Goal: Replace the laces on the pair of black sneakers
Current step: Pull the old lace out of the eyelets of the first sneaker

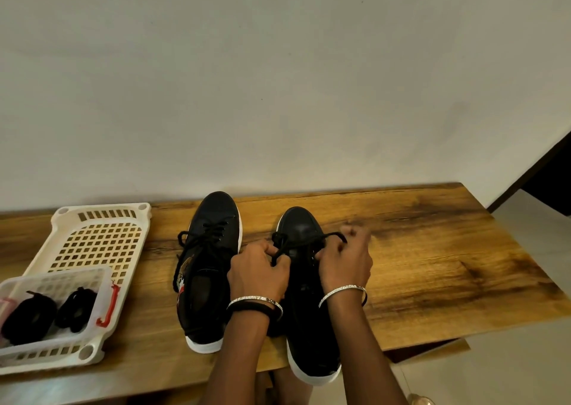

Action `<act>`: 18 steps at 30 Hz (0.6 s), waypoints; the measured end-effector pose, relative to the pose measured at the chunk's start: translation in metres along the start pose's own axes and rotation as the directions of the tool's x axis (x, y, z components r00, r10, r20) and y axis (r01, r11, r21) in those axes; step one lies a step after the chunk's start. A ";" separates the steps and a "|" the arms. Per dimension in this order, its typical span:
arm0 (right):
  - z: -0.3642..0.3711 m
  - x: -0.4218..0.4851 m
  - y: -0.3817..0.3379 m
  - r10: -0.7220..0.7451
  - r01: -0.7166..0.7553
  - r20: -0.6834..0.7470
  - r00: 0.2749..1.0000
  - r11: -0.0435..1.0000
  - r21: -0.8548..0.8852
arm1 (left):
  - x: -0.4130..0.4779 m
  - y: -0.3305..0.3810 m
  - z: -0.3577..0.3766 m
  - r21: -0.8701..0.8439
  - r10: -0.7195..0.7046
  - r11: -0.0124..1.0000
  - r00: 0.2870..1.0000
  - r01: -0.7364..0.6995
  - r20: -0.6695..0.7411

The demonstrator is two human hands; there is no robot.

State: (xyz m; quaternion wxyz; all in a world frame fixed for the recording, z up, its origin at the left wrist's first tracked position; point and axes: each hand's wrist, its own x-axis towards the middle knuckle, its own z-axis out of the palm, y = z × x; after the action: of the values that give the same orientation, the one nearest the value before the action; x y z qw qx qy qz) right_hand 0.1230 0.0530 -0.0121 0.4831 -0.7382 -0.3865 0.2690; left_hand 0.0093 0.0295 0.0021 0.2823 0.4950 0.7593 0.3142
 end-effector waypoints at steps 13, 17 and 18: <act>0.010 -0.003 0.004 -0.286 0.366 0.293 0.912 0.890 -0.271 | 0.001 -0.002 -0.002 0.013 -0.006 1.000 1.000 0.006 0.003; -0.007 0.012 0.004 -0.095 0.095 -0.030 0.995 0.995 -0.005 | 0.002 -0.005 -0.003 -0.010 -0.037 0.999 0.999 0.037 0.001; -0.011 0.015 0.008 -0.065 0.065 -0.025 0.998 0.998 -0.010 | 0.002 -0.006 -0.003 -0.022 -0.039 0.999 0.999 0.039 0.002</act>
State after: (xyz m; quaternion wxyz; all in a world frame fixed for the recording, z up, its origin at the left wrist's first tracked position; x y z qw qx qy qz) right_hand 0.1422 0.0584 -0.0155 0.4931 -0.7307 -0.4054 0.2421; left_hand 0.0033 0.0291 -0.0006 0.2945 0.4773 0.7651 0.3165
